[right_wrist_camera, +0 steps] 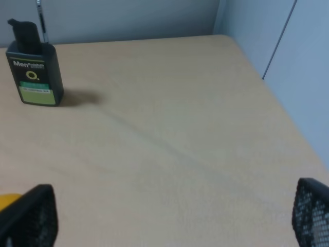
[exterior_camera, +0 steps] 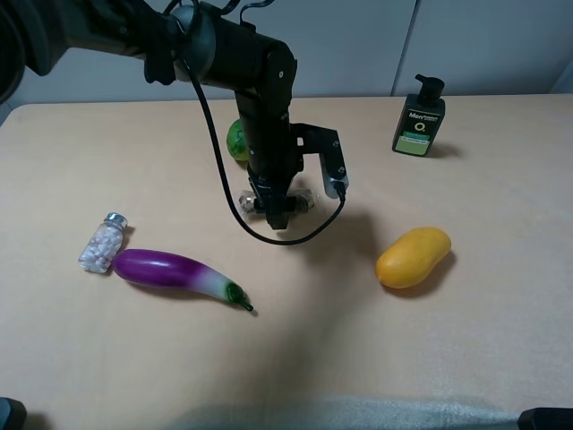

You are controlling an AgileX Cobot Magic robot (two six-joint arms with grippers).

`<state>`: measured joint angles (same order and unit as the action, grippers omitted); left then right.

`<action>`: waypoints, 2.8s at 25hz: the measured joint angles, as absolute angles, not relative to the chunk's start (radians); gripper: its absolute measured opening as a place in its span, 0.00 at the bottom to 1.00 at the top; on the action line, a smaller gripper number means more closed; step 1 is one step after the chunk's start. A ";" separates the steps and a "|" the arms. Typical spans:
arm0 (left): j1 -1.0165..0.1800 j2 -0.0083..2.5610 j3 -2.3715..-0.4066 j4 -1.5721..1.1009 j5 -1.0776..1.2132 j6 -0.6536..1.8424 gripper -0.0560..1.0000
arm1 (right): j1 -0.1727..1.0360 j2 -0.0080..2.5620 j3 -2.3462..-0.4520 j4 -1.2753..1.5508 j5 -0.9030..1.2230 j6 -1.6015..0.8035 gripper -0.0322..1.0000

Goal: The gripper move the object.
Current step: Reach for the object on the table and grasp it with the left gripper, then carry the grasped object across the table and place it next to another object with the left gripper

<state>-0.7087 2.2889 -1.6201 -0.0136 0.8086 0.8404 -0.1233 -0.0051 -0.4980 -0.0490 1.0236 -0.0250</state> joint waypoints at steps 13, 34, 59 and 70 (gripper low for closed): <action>-0.709 2.291 -1.620 -0.014 0.810 0.840 0.78 | -0.123 -0.005 -0.498 -0.049 1.024 -0.025 0.70; -0.709 2.291 -1.620 -0.014 0.817 0.826 0.49 | -0.123 -0.005 -0.498 -0.049 1.024 -0.025 0.70; -0.708 2.288 -1.747 0.012 0.943 0.682 0.29 | -0.123 -0.005 -0.498 -0.049 1.024 -0.025 0.70; -0.660 2.153 -1.782 0.151 0.992 0.352 0.29 | -0.123 -0.005 -0.498 -0.049 1.024 -0.025 0.70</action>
<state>-0.6601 2.1529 -1.7824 0.1507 0.9919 0.3519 -0.1233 -0.0051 -0.4980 -0.0490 1.0236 -0.0250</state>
